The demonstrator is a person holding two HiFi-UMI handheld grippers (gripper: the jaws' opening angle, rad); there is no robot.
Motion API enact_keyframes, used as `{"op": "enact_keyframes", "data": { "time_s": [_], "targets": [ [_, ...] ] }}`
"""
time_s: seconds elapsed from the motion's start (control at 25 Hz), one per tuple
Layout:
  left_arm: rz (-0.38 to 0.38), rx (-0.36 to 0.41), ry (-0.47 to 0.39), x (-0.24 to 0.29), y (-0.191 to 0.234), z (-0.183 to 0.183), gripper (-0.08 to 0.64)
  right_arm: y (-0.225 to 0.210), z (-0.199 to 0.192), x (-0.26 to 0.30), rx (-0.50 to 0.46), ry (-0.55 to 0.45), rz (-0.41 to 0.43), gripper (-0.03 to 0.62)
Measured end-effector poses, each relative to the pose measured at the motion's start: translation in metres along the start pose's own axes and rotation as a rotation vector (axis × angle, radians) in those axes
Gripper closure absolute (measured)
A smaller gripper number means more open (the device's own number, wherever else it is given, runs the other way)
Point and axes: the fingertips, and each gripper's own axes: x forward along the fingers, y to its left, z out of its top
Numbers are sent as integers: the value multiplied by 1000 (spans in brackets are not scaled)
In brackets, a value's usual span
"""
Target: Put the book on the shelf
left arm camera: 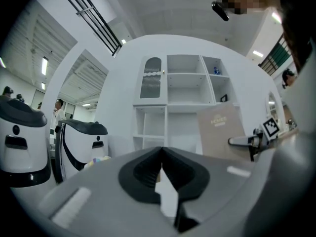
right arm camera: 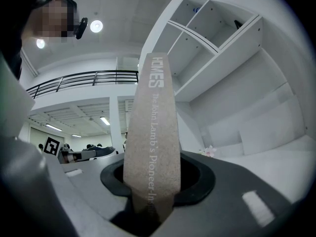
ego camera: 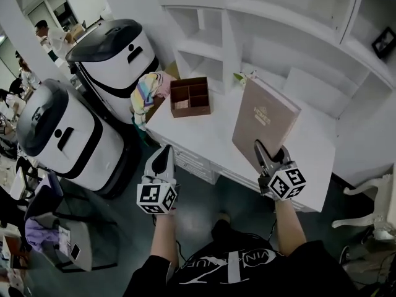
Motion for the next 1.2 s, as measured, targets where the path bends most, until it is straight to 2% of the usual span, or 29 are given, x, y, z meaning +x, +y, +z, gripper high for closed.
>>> {"op": "enact_keyframes", "data": {
  "time_s": [0.28, 0.72, 1.2],
  "targets": [
    [-58, 5, -13, 55, 2, 11, 560, -29, 18, 22, -7, -27, -60, 417],
    [-187, -28, -7, 126, -32, 21, 560, -57, 53, 28, -46, -68, -146, 417],
    [-393, -18, -6, 227, -59, 45, 560, -97, 94, 45, -95, -125, -309, 417]
  ]
}}
